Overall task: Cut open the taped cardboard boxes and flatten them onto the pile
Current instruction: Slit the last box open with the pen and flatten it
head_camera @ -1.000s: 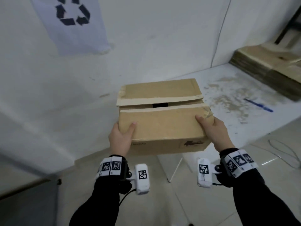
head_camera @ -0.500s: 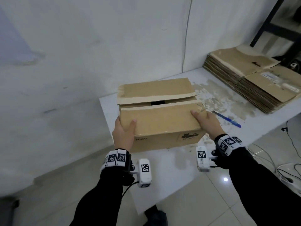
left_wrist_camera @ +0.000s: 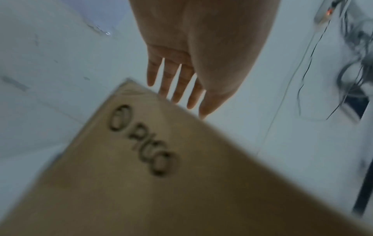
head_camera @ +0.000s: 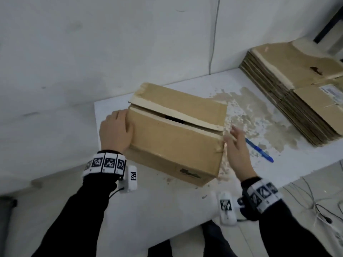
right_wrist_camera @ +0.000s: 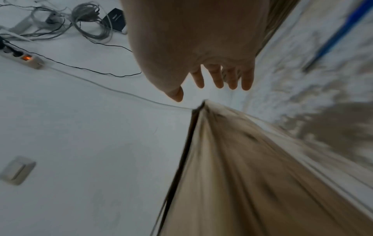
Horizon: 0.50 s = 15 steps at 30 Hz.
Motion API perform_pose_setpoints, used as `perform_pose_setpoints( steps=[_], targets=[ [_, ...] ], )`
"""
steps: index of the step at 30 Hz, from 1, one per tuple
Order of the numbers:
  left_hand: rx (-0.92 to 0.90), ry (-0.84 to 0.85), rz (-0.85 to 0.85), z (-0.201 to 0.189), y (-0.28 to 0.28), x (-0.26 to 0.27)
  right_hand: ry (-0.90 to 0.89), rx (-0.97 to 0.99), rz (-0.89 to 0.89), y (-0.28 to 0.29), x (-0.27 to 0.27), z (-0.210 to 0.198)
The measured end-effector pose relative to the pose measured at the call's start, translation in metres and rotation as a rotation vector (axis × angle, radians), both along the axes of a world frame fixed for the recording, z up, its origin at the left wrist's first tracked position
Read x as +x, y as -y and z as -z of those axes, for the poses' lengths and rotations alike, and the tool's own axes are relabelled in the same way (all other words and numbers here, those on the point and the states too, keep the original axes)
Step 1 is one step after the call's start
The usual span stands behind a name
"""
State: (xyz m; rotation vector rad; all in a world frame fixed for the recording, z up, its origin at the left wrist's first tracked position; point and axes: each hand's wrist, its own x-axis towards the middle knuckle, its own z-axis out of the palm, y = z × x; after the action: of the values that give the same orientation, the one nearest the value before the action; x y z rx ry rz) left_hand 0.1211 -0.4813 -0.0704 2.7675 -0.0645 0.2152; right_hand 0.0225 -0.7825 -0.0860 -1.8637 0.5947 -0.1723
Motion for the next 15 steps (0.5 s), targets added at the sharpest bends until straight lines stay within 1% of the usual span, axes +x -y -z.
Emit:
perform_pose_setpoints(
  steps=[1,2,4,5,7,8,9,10,12,13,14,15],
  targets=[
    [0.027,-0.007,-0.017,-0.007,0.009,-0.006,0.026,-0.042,-0.012,0.016,0.021,-0.005],
    [0.006,-0.029,-0.048,-0.013,0.025,-0.02,0.042,-0.071,-0.051,0.031,0.044,-0.009],
    [-0.104,-0.081,-0.096,-0.02,0.071,-0.062,0.032,-0.143,-0.202,0.055,0.093,-0.014],
    [-0.112,-0.116,-0.078,-0.019,0.1,-0.084,0.006,-0.177,-0.301,0.064,0.114,-0.013],
    [-0.075,-0.253,-0.018,-0.005,0.154,-0.117,-0.076,-0.212,-0.502,0.073,0.142,-0.003],
    [-0.05,-0.308,-0.014,0.006,0.17,-0.121,-0.099,-0.213,-0.58,0.075,0.146,0.001],
    [-0.037,-0.326,-0.033,0.014,0.177,-0.119,-0.096,-0.203,-0.621,0.077,0.143,0.004],
    [-0.022,-0.308,-0.055,0.019,0.176,-0.113,-0.07,-0.183,-0.621,0.08,0.135,0.009],
    [0.002,-0.196,-0.054,0.023,0.165,-0.103,0.012,-0.114,-0.546,0.087,0.104,0.018],
    [-0.004,-0.138,-0.016,0.024,0.157,-0.099,0.05,-0.073,-0.492,0.089,0.086,0.022],
    [-0.011,-0.124,0.042,0.023,0.149,-0.094,0.092,-0.039,-0.441,0.09,0.069,0.026],
    [-0.008,-0.154,0.098,0.018,0.142,-0.089,0.121,-0.003,-0.383,0.09,0.053,0.03]
  ],
)
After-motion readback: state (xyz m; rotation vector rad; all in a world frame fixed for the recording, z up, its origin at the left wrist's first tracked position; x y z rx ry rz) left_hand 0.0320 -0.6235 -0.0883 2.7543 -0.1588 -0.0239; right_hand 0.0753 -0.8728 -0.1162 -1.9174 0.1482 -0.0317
